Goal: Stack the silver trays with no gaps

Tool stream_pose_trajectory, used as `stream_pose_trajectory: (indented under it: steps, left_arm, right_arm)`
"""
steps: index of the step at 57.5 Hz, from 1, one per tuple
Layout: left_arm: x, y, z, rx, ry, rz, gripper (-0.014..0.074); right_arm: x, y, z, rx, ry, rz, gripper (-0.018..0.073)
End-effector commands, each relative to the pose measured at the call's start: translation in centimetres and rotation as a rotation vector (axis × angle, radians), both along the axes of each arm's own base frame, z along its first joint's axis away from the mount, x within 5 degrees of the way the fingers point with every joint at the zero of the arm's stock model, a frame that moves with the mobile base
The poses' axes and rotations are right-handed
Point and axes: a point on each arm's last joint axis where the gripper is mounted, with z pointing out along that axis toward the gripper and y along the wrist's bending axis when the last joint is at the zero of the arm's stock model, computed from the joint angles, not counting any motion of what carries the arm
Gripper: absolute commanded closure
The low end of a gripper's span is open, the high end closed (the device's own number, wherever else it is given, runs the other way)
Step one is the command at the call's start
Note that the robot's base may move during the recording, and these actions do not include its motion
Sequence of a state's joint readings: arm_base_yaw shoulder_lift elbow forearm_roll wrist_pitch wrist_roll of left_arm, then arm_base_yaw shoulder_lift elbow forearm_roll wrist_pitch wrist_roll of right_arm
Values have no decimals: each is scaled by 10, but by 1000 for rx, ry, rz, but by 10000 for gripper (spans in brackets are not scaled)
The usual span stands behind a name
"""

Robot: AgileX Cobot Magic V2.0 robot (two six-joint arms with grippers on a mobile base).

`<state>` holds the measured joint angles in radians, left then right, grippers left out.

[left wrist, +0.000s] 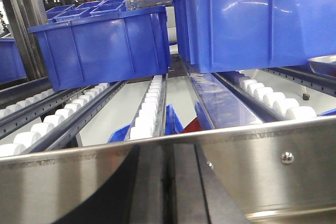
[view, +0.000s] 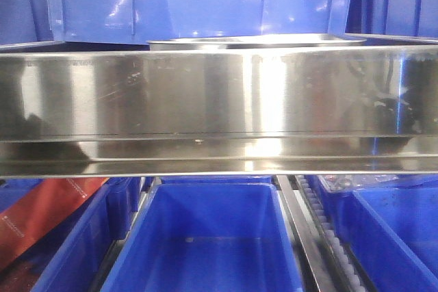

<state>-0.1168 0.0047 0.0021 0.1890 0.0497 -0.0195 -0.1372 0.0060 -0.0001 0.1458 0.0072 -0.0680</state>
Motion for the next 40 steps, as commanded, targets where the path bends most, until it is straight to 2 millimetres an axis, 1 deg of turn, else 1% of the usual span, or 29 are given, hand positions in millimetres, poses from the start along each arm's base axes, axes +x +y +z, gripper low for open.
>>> stream_pose_trajectory:
  steps: [1,6,11,14,17,21,28,30,37,40]
  left_arm:
    - [-1,-1,8,-3,-80,-11,613]
    - [-3,-3,19,-27,-209,-37,613]
    - [-9,-3,36,-169,-384,-73,613]
    - [-16,0,53,-273,-507,-82,613]
    - [-20,5,68,-397,-526,-82,613]
    - [-24,6,86,-507,-432,-86,613]
    - [-41,2,127,-451,-269,-110,613]
    - [-47,2,140,-431,-272,-110,613]
    - [-60,6,193,-334,-379,-83,613]
    - [-57,6,209,-297,-389,-67,613]
  right_arm:
    - [-2,-2,12,32,-138,-16,637]
    - [-3,-2,14,91,-159,-15,637]
    - [-6,-1,30,92,-167,-1,637]
    - [-10,1,45,89,-183,9,637]
    - [-15,2,59,85,-201,18,637]
    - [-23,4,80,77,-222,34,637]
    - [-39,9,111,66,-228,64,636]
    - [-42,10,116,64,-230,69,636]
    - [-52,12,133,54,-279,74,632]
    - [-57,13,140,52,-303,76,632]
